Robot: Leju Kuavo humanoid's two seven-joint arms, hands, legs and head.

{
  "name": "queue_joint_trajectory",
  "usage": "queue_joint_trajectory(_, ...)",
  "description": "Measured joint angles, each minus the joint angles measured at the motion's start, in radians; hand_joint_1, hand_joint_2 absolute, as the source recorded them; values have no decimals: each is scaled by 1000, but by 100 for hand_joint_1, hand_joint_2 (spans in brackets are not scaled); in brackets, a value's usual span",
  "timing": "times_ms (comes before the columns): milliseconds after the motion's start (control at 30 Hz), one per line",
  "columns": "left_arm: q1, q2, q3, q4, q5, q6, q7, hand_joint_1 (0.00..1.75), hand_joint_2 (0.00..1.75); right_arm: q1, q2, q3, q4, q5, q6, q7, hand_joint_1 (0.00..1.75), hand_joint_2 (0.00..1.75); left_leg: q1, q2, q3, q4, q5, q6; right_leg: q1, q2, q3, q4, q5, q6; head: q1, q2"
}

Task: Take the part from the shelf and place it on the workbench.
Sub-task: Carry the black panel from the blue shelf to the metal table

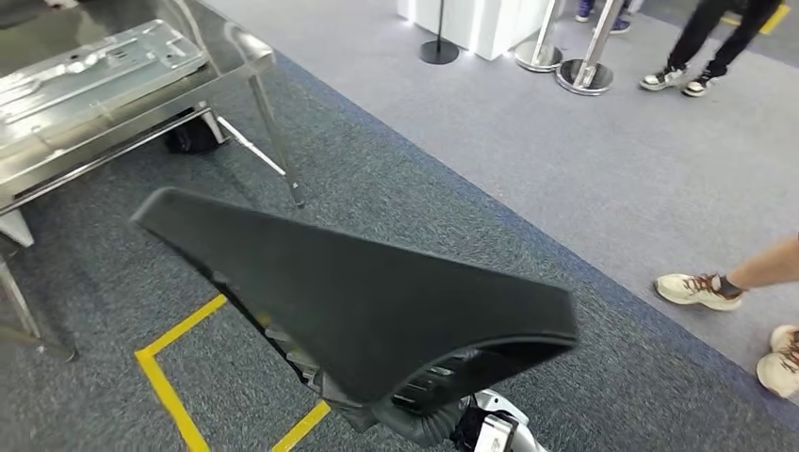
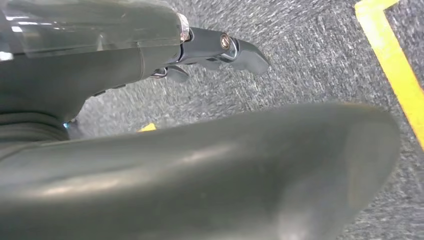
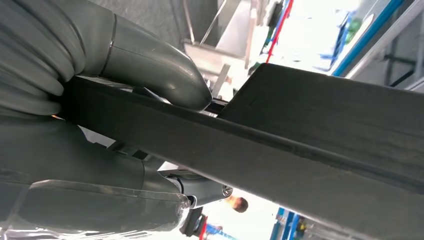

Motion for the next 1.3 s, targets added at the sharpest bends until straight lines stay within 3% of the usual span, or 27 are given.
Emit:
queue_joint_trajectory(67, -2, 0, 0, 0, -3, -3, -2, 0, 0, 7, -3, -4, -2, 0, 4, 0, 175, 175, 5, 18, -56, 120, -50, -10, 2, -31, 0, 1, -2, -2, 0, 0)
queue_joint_trajectory(100, -1, 0, 0, 0, -5, -4, -2, 0, 0, 10, -4, -5, -2, 1, 5, 0, 175, 175, 8, 21, -65, 139, -49, -13, 2, -45, 0, 1, -4, -1, 0, 0)
queue_joint_trajectory(133, 0, 0, 0, 0, -6, -5, -2, 0, 0, 12, -6, -5, -3, 3, 6, 0, 175, 175, 11, 26, -51, 116, -29, -17, 1, -58, 1, 3, -6, 1, 0, 0)
queue_joint_trajectory(200, 1, 0, 0, 0, -7, -6, -2, 0, 0, 13, -6, -6, -6, 8, 7, 0, 175, 175, 14, 61, 20, -15, 31, -21, 1, -82, 3, 9, -13, 10, 0, 0)
queue_joint_trajectory(267, -2, -1, 0, 0, -7, -5, -2, 0, 0, 13, -6, -8, -9, 13, 10, 0, 175, 175, 10, 93, 72, -115, 62, -9, 5, -101, 5, 18, -22, 21, 0, 0)
queue_joint_trajectory(300, -3, -1, 0, 0, -7, -5, -2, 0, 0, 12, -6, -9, -10, 14, 11, 0, 175, 175, 7, 96, 78, -130, 62, 0, 8, -110, 7, 20, -24, 26, 0, 0)
queue_joint_trajectory(367, -2, -1, 0, 0, -7, -4, -2, 0, 0, 9, -5, -12, -10, 16, 13, 0, 175, 175, 5, 72, 76, -131, 65, 19, 7, -124, 10, 21, -28, 37, 0, 0)
queue_joint_trajectory(433, -1, -1, 0, 0, -7, -4, -2, 0, 0, 5, -4, -14, -11, 16, 16, 0, 175, 175, 7, 52, 76, -135, 69, 31, 0, -93, 2, 49, -52, 49, 0, 0)
queue_joint_trajectory(500, -4, -1, 0, 0, -6, -4, -2, 0, 0, 6, -4, -17, -10, 17, 23, 0, 175, 175, 8, 29, 75, -137, 73, 39, -4, -38, -46, 155, -112, 54, 0, 0)
queue_joint_trajectory(567, -8, -1, 0, 0, -6, -4, -2, 0, 0, 10, -4, -18, -9, 20, 26, 0, 175, 175, 6, 2, 73, -136, 75, 44, -3, -15, -112, 288, -164, 53, 0, 0)
queue_joint_trajectory(600, -7, -1, 0, 0, -5, -4, -2, 0, 0, 11, -4, -19, -9, 24, 26, 0, 175, 175, 4, -12, 73, -136, 75, 45, -3, -12, -129, 317, -165, 52, 0, 0)
queue_joint_trajectory(633, -6, -1, 0, 0, -4, -4, -2, 0, 0, 12, -4, -19, -9, 27, 26, 0, 175, 175, 3, -27, 73, -135, 76, 45, -3, -9, -127, 307, -145, 49, 0, 0)
queue_joint_trajectory(667, -5, -1, 0, 0, -4, -4, -3, 0, 0, 12, -4, -19, -9, 30, 25, 0, 175, 175, 3, -43, 74, -135, 76, 45, -3, -2, -106, 257, -110, 44, 0, 0)
queue_joint_trajectory(733, -4, -3, 0, 0, -2, -4, -4, 0, 0, 12, -4, -19, -10, 33, 23, 0, 175, 175, 3, -71, 74, -134, 77, 41, -3, 44, -44, 114, -41, 30, 0, 0)
queue_joint_trajectory(800, -4, -6, 0, 0, -1, -5, -7, 0, 0, 10, -4, -21, -11, 34, 20, 0, 175, 175, 6, -96, 68, -133, 81, 32, -2, 78, -12, 35, -17, 25, 0, 0)
queue_joint_trajectory(867, 1, -6, 0, 0, -1, -5, -9, 0, 0, 9, -4, -21, -13, 36, 17, 0, 175, 175, 9, -119, 62, -138, 85, 17, 0, 64, -7, 24, -16, 22, 0, 0)
queue_joint_trajectory(900, 4, -6, 1, 0, 0, -5, -10, 0, 0, 7, -3, -22, -15, 37, 14, 0, 175, 175, 9, -114, 60, -137, 84, 11, -1, 52, -4, 16, -13, 18, 0, 0)
queue_joint_trajectory(967, 6, -5, 1, 0, 0, -5, -13, 0, 0, 5, 0, -22, -18, 38, 9, 0, 175, 175, 5, -62, 36, -91, 54, 3, -5, 23, 5, -1, -6, 7, 0, 0)
queue_joint_trajectory(1033, 0, -4, 1, 0, 0, -7, -17, 0, 0, 7, 2, -23, -20, 40, 6, 0, 175, 175, 6, 0, -20, 28, -9, -2, -4, -10, 10, -6, -6, 1, 0, 0)
queue_joint_trajectory(1100, -2, -3, 1, 0, -3, -11, -21, 0, 0, 10, 2, -24, -20, 42, 3, 0, 175, 175, 10, 19, -64, 124, -41, -8, -2, -42, 10, -5, -9, 1, 0, 0)
queue_joint_trajectory(1133, -2, -2, 1, 0, -5, -13, -22, 0, 0, 11, 1, -25, -20, 43, 1, 0, 175, 175, 11, 24, -62, 123, -30, -11, -2, -57, 11, -4, -11, 3, 0, 0)
queue_joint_trajectory(1200, 0, 1, 1, 0, -8, -17, -25, 0, 0, 11, 2, -25, -21, 44, -4, 0, 175, 175, 14, 47, 1, 12, 31, -13, -3, -83, 14, 1, -17, 9, 0, 0)
queue_joint_trajectory(1267, -3, 3, 1, 0, -9, -20, -27, 0, 0, 11, 2, -26, -23, 45, -8, 0, 175, 175, 8, 91, 64, -105, 66, -5, 3, -104, 16, 9, -26, 19, 0, 0)
queue_joint_trajectory(1300, -5, 3, 1, 0, -9, -21, -28, 0, 0, 11, 2, -27, -25, 45, -9, 0, 175, 175, 6, 103, 76, -130, 69, 1, 7, -113, 17, 13, -29, 24, 0, 0)
